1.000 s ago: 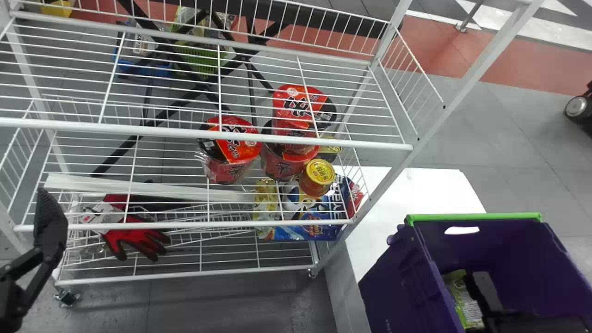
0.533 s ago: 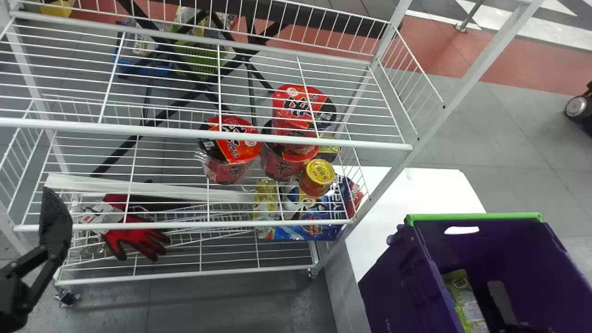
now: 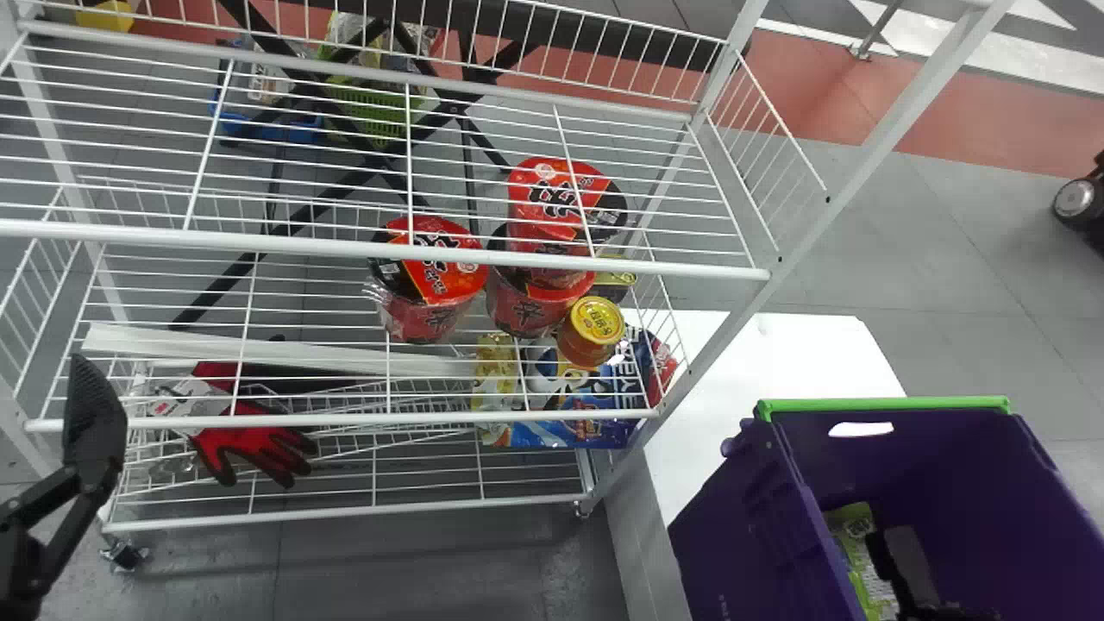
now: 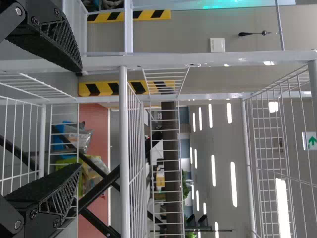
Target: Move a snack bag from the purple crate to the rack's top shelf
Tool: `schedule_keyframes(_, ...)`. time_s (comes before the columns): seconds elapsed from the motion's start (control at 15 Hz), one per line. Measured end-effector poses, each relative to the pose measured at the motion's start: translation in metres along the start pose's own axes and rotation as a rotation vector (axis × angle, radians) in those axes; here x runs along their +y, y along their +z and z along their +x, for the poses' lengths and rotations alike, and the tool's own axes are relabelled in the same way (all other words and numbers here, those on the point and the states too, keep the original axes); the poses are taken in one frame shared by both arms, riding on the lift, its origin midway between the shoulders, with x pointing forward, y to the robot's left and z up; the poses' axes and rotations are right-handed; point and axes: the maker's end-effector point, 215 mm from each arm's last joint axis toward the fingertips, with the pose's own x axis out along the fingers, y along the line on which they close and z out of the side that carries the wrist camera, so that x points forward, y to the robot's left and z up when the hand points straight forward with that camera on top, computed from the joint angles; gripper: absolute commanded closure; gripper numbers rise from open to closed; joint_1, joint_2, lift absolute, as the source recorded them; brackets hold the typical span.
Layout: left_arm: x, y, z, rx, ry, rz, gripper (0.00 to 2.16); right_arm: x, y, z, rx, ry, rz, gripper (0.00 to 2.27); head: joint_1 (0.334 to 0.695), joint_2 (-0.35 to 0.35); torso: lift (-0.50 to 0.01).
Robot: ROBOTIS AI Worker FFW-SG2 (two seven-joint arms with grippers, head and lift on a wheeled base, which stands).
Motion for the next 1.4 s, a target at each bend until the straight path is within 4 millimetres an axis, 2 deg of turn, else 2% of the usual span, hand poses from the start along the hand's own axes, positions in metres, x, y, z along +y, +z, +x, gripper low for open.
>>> schedule_keyframes(0.07, 0.001, 0.0, -0.001, -0.003, 0.001, 0.0, 0.14, 0.001, -0.001, 0.002, 0.007, 0.0, -0.002, 0.76, 0.695, -0.35, -0.461)
schedule_keyframes(0.13, 0.003, 0.0, -0.002, -0.005, 0.002, -0.001, 0.14, 0.003, -0.003, 0.004, 0.016, 0.003, 0.0, 1.23, 0.695, -0.35, -0.461)
schedule_keyframes(0.2, 0.004, 0.0, -0.002, -0.007, 0.004, -0.003, 0.14, 0.004, -0.006, 0.005, 0.027, 0.007, 0.008, 1.44, 0.695, -0.35, -0.461)
schedule_keyframes(0.67, 0.004, 0.001, -0.002, -0.01, 0.006, -0.005, 0.14, -0.001, -0.017, -0.003, 0.064, -0.001, 0.057, 1.48, 0.695, -0.35, -0.461)
schedule_keyframes(1.4, 0.003, 0.003, 0.0, -0.013, 0.006, -0.002, 0.14, -0.018, -0.004, -0.025, -0.02, 0.014, 0.043, 1.48, 0.695, -0.35, -0.416)
